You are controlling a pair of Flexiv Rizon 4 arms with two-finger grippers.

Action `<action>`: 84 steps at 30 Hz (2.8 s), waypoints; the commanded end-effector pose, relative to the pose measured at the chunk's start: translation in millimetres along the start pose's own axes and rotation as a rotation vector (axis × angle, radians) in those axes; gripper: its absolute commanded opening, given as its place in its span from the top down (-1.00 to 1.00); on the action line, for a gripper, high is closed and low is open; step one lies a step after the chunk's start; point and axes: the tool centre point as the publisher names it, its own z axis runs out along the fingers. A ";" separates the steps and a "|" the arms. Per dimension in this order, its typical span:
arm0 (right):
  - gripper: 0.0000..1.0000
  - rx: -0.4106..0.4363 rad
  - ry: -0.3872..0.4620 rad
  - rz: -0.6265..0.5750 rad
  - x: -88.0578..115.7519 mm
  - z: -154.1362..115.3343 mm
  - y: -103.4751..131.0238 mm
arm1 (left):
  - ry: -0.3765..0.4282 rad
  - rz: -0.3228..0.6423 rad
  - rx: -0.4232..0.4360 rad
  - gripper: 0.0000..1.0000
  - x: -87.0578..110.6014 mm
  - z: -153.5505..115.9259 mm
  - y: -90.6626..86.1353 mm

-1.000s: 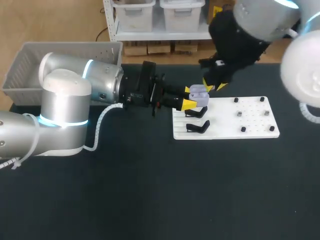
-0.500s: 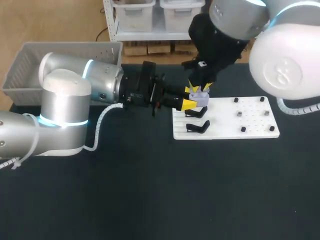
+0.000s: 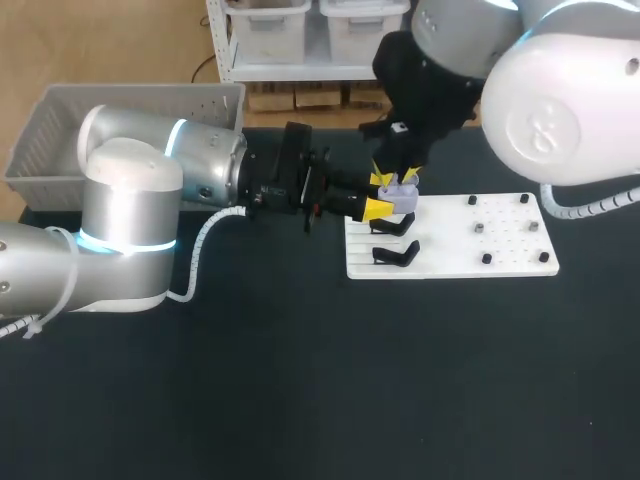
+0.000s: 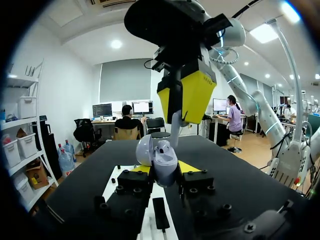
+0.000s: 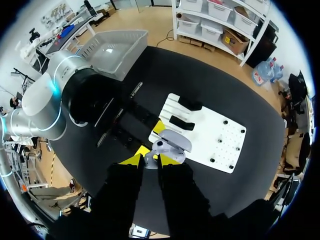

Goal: Pick up each earbud case from the left stands, insert the matching earbuds, close the lid, and place the case in the box.

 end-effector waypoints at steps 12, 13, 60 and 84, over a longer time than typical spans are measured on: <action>1.00 0.000 0.022 0.006 -2.8 10.3 -1.8 | 0.000 0.000 0.001 1.00 0.5 -0.1 0.7; 1.00 0.001 0.023 0.006 -2.9 10.9 -2.0 | 0.000 0.000 0.001 1.00 0.5 -0.1 0.7; -1.00 -0.102 -0.042 0.096 -5.3 -28.9 -8.3 | 0.000 0.000 0.001 1.00 0.5 -0.1 0.7; -1.00 0.120 -0.143 0.442 -36.9 20.1 -93.3 | 0.000 0.000 0.001 1.00 0.5 -0.1 0.7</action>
